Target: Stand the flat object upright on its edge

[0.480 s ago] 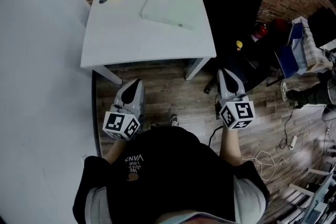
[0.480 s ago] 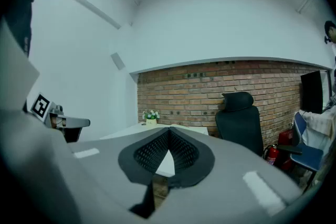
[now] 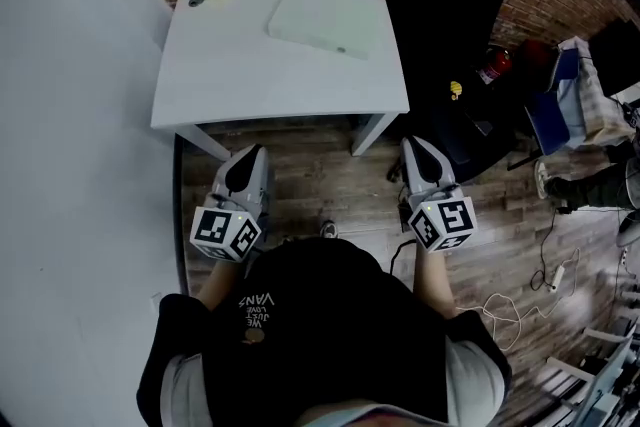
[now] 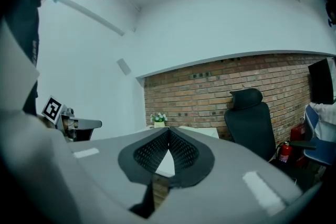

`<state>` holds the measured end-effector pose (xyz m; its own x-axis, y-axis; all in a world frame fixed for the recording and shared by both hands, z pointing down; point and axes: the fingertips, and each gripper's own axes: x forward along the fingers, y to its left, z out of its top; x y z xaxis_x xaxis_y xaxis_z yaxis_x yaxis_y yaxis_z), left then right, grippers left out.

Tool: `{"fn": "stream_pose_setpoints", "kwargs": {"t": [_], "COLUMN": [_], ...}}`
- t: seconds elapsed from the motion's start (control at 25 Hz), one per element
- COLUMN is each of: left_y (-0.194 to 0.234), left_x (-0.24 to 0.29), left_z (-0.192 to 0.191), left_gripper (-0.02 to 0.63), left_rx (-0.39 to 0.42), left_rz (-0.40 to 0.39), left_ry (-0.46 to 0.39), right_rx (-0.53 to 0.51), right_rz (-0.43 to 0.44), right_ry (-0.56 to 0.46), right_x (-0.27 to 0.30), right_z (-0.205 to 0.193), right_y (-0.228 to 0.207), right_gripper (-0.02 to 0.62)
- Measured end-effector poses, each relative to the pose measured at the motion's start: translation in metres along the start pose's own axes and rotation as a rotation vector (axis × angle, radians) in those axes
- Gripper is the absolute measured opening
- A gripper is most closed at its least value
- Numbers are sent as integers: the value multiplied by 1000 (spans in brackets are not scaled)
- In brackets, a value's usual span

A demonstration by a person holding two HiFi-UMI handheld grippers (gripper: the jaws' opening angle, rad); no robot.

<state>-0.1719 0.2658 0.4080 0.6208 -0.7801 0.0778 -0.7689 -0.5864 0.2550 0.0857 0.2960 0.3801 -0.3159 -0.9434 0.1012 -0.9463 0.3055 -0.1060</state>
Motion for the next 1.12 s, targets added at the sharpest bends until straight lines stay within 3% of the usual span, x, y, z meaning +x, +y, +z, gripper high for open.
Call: {"fn": "stream_pose_setpoints", "kwargs": {"t": [0.76, 1.12], "left_y": [-28, -10], "left_x": [31, 49], "left_z": [-15, -14], "left_gripper": [0, 0], "left_rx": [1, -9], "left_rz": [64, 78], "left_ry": [-6, 2], "right_rx": [-2, 25], "right_rz": [129, 134], "right_ry": [33, 52], "right_x": [17, 41], "right_z": [-5, -15], "right_y": [-40, -45], "right_gripper": [-2, -2]}}
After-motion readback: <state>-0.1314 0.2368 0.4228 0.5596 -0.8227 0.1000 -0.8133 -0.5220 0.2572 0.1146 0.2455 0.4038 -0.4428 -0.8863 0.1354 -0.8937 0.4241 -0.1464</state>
